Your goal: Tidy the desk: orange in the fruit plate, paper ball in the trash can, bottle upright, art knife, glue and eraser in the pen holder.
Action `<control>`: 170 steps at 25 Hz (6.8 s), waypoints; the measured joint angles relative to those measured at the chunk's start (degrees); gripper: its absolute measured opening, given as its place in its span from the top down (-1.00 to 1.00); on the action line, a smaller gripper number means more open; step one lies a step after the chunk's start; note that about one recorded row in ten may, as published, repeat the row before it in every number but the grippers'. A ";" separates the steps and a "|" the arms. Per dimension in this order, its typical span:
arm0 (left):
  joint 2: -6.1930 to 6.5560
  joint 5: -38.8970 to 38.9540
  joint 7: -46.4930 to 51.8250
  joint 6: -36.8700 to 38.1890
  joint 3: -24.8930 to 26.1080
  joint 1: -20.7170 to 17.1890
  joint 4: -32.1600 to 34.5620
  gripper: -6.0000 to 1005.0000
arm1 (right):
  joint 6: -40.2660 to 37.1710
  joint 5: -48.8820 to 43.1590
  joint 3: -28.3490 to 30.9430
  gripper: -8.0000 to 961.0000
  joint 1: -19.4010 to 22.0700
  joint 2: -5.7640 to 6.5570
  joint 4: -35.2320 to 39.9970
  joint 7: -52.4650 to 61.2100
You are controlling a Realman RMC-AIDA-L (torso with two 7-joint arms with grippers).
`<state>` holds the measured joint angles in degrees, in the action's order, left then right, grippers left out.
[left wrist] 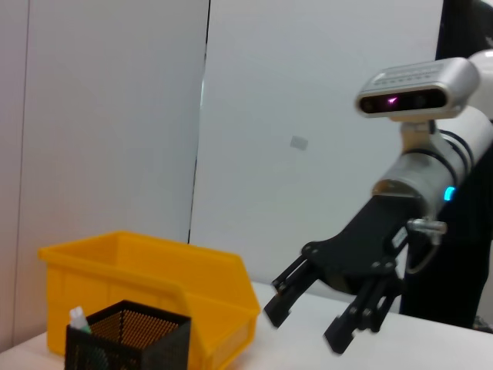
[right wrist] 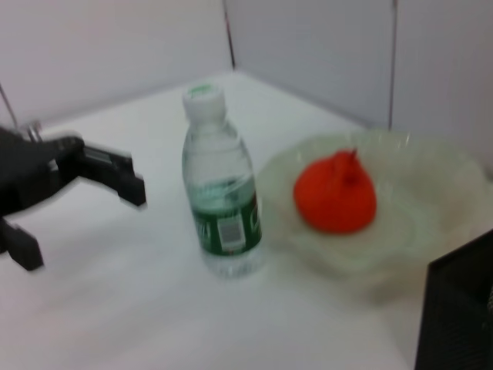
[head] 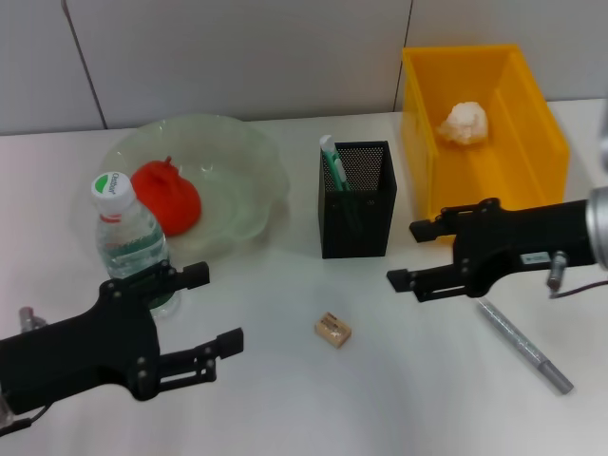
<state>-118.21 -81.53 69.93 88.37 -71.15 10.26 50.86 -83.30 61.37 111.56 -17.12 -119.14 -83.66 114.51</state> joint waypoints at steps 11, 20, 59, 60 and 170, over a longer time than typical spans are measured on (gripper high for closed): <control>-0.10 -0.12 -4.91 5.69 3.96 -0.82 -3.88 -0.71 | -0.01 -12.41 -9.42 -0.59 -7.44 0.07 -5.75 18.63; -0.09 -0.12 -6.17 6.78 4.01 -1.58 -4.80 -0.71 | 5.14 -22.51 -21.54 -0.59 -10.68 -0.08 -4.53 27.48; -0.19 -0.06 -8.22 7.41 4.01 -1.79 -6.92 -0.71 | 19.44 -23.42 -32.03 -0.58 -13.06 -0.48 9.54 31.45; -0.18 -0.07 -8.23 7.42 4.01 -1.80 -6.92 -0.71 | 19.51 -23.40 -32.12 -0.58 -13.09 -0.48 9.64 31.46; -0.26 0.10 -8.23 9.01 3.77 -1.29 -6.91 -0.71 | 28.85 -27.33 -30.53 0.38 -2.63 -0.23 -13.58 33.90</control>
<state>-118.47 -81.43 61.70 97.38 -67.38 8.96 43.95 -54.45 34.04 81.03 -19.75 -119.37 -97.23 148.41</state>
